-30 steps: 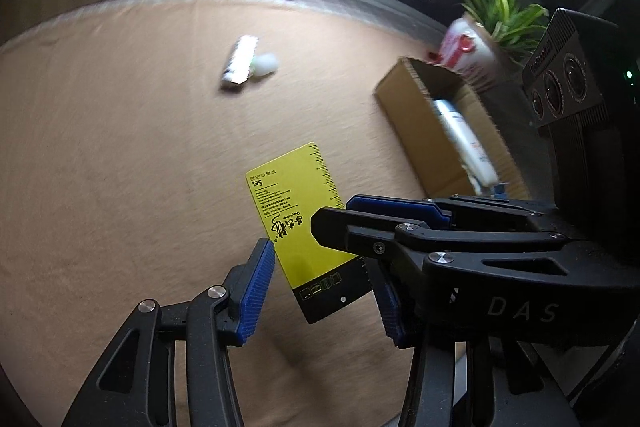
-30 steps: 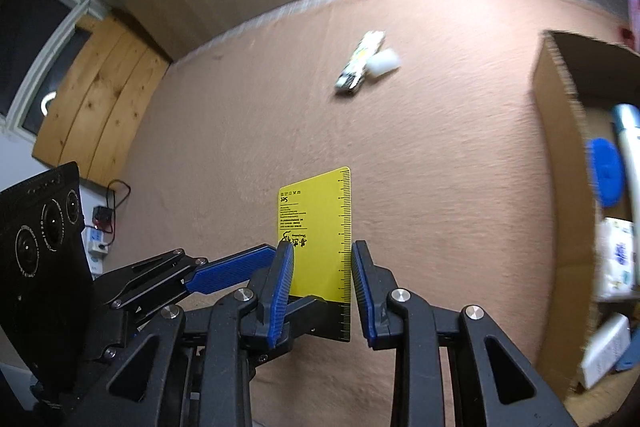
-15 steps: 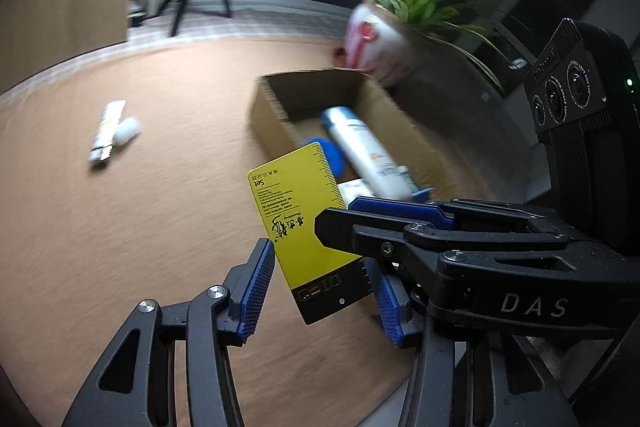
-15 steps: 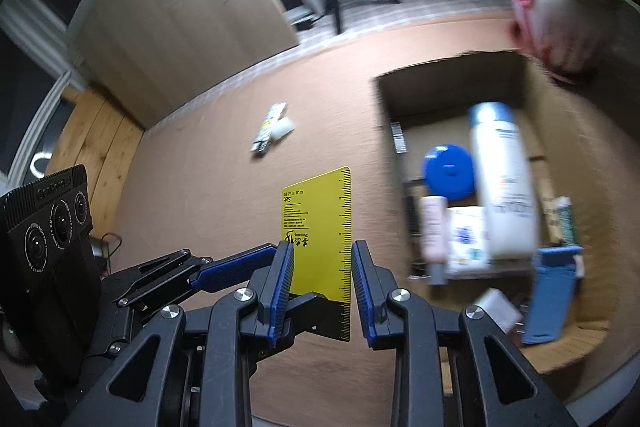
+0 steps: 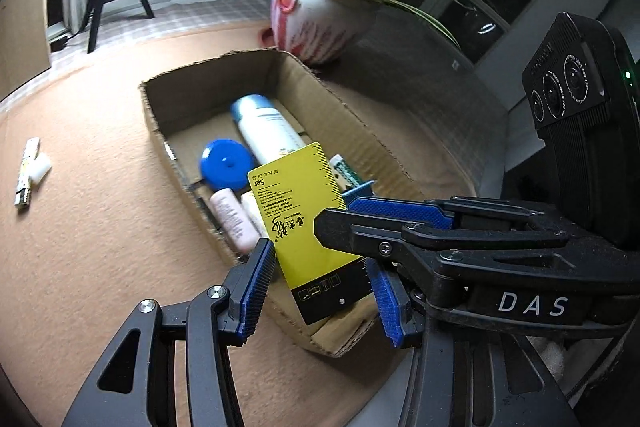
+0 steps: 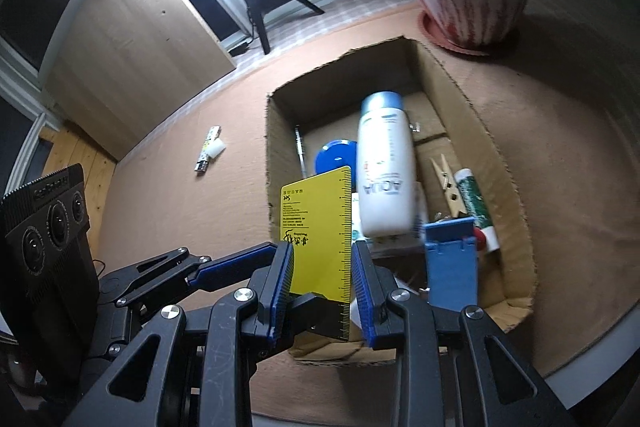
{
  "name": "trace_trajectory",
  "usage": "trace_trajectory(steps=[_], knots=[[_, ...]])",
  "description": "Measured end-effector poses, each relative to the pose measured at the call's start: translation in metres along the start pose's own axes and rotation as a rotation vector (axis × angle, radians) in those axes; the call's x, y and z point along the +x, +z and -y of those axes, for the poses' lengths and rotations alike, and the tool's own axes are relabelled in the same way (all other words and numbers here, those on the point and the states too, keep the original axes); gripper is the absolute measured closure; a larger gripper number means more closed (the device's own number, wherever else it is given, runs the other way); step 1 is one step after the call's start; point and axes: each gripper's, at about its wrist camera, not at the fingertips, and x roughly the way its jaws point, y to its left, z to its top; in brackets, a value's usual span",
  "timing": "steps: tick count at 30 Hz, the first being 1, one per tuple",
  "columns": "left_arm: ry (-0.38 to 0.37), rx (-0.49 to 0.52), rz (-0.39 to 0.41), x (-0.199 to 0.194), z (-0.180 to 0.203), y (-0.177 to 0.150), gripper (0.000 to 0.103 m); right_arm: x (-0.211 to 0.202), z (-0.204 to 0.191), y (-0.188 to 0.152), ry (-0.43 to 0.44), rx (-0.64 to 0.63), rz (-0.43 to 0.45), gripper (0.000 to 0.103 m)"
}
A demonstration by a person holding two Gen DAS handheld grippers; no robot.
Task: Organize objects
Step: 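Carry the ruler card into the box and open the right tool, then move both tools back toward the patterned lighter and white cap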
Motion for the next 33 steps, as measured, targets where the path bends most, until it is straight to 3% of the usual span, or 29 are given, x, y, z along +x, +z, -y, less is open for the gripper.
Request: trace_trajectory(steps=[4, 5, 6, 7, 8, 25, 33], knots=[[0.008, 0.008, -0.007, 0.007, 0.003, 0.002, 0.049, -0.001, 0.004, -0.001, -0.001, 0.005, 0.009, 0.076], [0.013, 0.007, -0.013, 0.007, 0.002, 0.002, 0.038, -0.001, 0.005, -0.001, -0.015, 0.008, 0.019, 0.073], [0.025, 0.004, -0.016, 0.008, 0.002, 0.003, 0.026, -0.001, 0.005, -0.001, -0.037, 0.01, 0.025, 0.061], [0.039, 0.003, -0.012, 0.008, 0.001, 0.002, 0.025, -0.002, 0.005, -0.001, -0.055, 0.011, 0.035, 0.056], [0.045, 0.005, -0.008, 0.007, -0.001, 0.003, 0.025, -0.003, 0.005, -0.001, -0.065, 0.012, 0.05, 0.052], [0.121, 0.029, 0.033, -0.024, -0.014, -0.004, 0.025, -0.001, -0.004, -0.003, -0.059, 0.023, 0.067, 0.051], [0.174, -0.012, 0.038, -0.04, -0.049, -0.008, 0.025, 0.003, -0.023, -0.007, -0.055, 0.008, 0.07, 0.051]])
